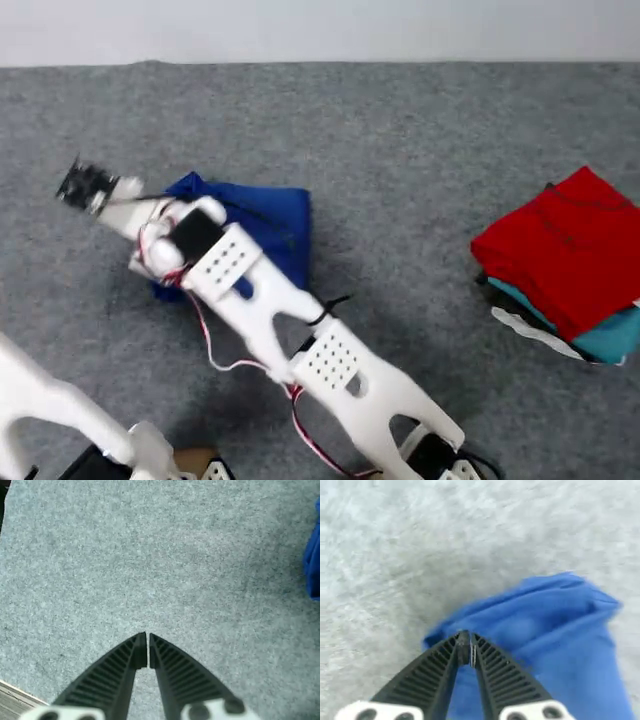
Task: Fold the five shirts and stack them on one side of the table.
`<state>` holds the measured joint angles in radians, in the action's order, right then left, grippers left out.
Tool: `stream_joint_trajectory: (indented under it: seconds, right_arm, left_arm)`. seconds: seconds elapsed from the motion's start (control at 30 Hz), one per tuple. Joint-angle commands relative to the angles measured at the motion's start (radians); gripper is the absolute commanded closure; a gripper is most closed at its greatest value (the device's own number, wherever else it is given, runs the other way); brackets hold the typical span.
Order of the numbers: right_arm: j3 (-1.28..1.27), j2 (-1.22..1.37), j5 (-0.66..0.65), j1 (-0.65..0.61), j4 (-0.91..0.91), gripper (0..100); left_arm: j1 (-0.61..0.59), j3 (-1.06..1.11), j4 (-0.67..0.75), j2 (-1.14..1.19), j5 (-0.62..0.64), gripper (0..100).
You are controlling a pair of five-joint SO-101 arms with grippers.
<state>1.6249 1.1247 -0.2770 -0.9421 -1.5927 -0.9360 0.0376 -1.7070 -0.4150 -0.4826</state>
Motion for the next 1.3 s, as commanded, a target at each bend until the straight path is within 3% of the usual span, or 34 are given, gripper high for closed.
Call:
stream_joint_trajectory:
  seconds: [0.0, 0.17, 0.33, 0.5, 0.63, 0.77, 1.0, 1.27]
  right_arm:
    - [0.052, -0.133, -0.008, 0.107, -0.035, 99.0]
    - [0.051, -0.143, 0.003, 0.274, -0.105, 99.0]
    - [0.052, -0.094, 0.190, 0.386, -0.107, 99.0]
    - [0.055, 0.005, 0.311, 0.414, -0.077, 98.9]
    - [0.055, 0.061, 0.390, 0.430, 0.002, 98.9]
    - [0.055, 0.090, 0.489, 0.417, 0.027, 98.9]
    - [0.055, 0.157, 0.637, 0.407, 0.024, 98.9]
    - [0.052, 0.231, 0.635, 0.426, 0.015, 98.9]
  left_arm:
    - [-0.008, -0.035, -0.008, -0.023, 0.008, 98]
    - [0.087, -0.033, -0.003, -0.092, 0.009, 98]
    - [0.330, -0.028, 0.071, -0.092, 0.137, 98]
    - [0.617, -0.028, 0.181, 0.083, 0.232, 98]
    - [0.761, -0.073, 0.249, 0.293, 0.327, 98]
    - [0.824, -0.180, 0.308, 0.470, 0.448, 98]
    - [0.865, -0.397, 0.359, 0.798, 0.465, 98]
    - [0.830, -0.657, 0.235, 1.152, 0.450, 98]
